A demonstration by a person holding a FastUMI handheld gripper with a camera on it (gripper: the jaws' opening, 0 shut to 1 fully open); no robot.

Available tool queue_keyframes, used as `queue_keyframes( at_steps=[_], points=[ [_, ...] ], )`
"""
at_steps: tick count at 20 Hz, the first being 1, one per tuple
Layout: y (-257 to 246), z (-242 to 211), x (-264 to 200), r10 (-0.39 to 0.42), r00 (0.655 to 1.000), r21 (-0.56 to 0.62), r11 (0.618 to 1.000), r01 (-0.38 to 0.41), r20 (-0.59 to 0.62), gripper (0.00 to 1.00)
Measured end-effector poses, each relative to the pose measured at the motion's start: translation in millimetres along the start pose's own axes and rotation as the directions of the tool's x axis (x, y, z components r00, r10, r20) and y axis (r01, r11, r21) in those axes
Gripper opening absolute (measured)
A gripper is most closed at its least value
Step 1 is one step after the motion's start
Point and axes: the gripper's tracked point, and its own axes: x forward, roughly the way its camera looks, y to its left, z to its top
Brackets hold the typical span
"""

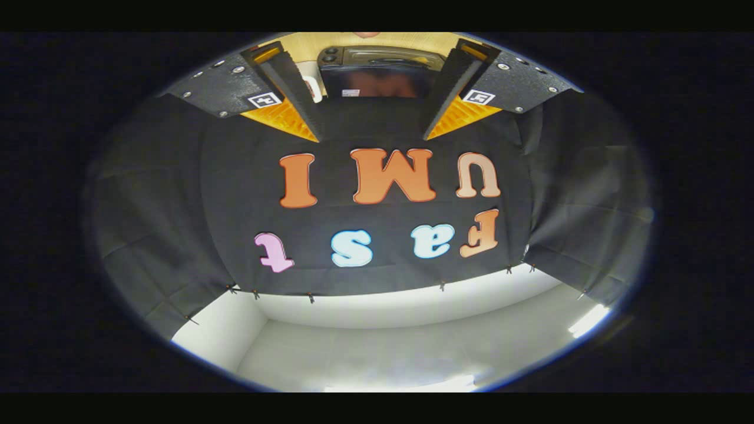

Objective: Open the toaster oven, put the food inside, and close the toaster oven door.

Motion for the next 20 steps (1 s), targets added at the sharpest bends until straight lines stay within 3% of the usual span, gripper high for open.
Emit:
queue_keyframes(
  at_steps=[7, 20],
  points=[
    [-4.3, 16.9, -5.8, 0.007, 0.998, -0.004, 1.0, -0.007, 0.056, 0.96],
    [-7.0, 17.8, -11.6, -0.021, 0.999, -0.006, 1.0, 0.022, 0.047, 0.96]
  ],
)
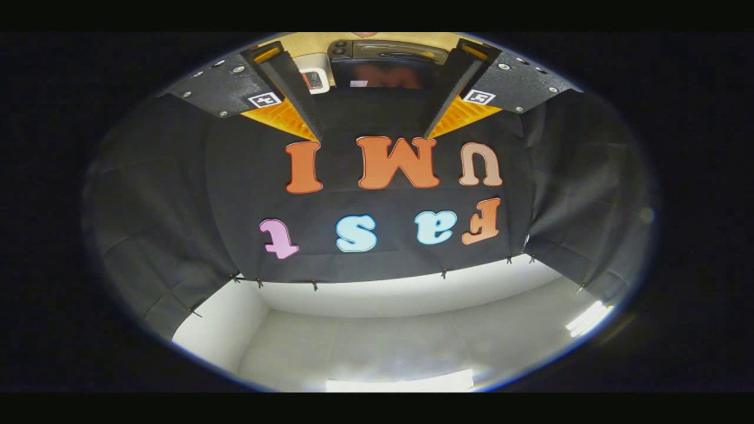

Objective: Open the toaster oven, put the food inside, and close the toaster oven door.

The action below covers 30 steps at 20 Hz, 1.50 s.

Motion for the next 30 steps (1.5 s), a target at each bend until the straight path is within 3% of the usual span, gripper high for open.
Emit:
queue_keyframes(
  at_steps=[13, 30],
  points=[
    [-3.2, -2.8, -0.1, -0.03, 1.0, -0.031, 0.999, 0.03, 0.005, 0.95],
    [-2.0, 0.9, 3.7, -0.006, 0.999, -0.079, 0.997, 0.009, 0.035, 0.96]
  ],
)
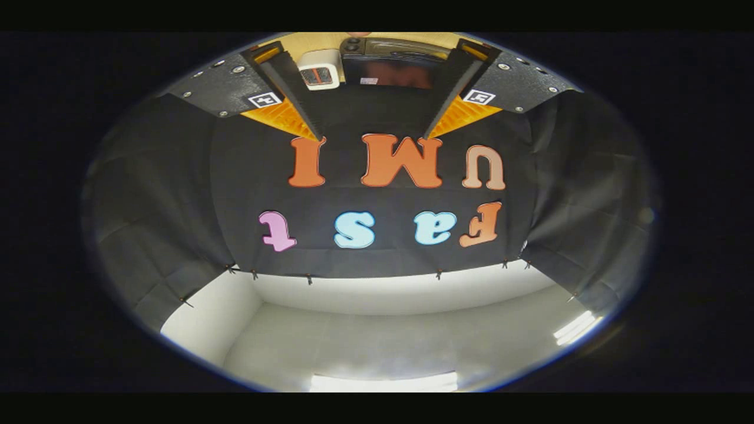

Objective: Open the toaster oven, put the food inside, and close the toaster oven door.

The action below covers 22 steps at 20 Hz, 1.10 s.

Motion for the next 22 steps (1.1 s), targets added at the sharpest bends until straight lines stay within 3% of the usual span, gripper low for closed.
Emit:
queue_keyframes(
  at_steps=[22],
  points=[
    [2.5, 0.3, 4.0, 0.031, 0.999, -0.016, 0.999, -0.031, -0.008, 0.96]
  ],
)
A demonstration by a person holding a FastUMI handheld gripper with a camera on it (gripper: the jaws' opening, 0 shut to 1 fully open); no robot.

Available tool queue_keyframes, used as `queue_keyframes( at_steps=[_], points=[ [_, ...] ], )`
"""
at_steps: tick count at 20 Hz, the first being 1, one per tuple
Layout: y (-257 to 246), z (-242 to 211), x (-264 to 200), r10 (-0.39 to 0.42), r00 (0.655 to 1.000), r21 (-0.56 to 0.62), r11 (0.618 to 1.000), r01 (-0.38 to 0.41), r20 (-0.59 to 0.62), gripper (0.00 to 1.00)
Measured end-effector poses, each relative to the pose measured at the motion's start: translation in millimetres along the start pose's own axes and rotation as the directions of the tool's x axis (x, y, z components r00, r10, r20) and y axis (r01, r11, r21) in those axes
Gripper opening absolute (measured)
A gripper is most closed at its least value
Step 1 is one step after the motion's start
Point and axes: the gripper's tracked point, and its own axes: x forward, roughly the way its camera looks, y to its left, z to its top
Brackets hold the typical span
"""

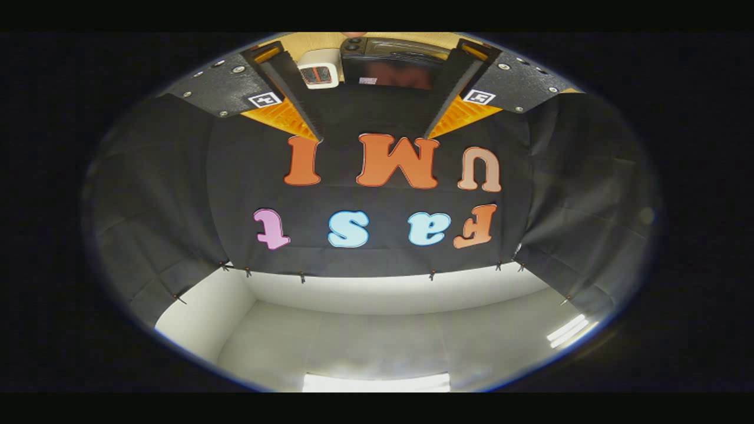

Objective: Open the toaster oven, put the food inside, and close the toaster oven door.

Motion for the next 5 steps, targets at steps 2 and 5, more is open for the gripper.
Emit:
queue_keyframes(
  at_steps=[2, 5],
  points=[
    [0.5, -0.5, 0.6, 0.001, 1.0, -0.002, 1.0, -0.001, 0.0, 0.96],
    [-0.1, 0.3, 1.2, 0.002, 1.0, 0.001, 1.0, -0.002, 0.002, 0.96]
  ],
)
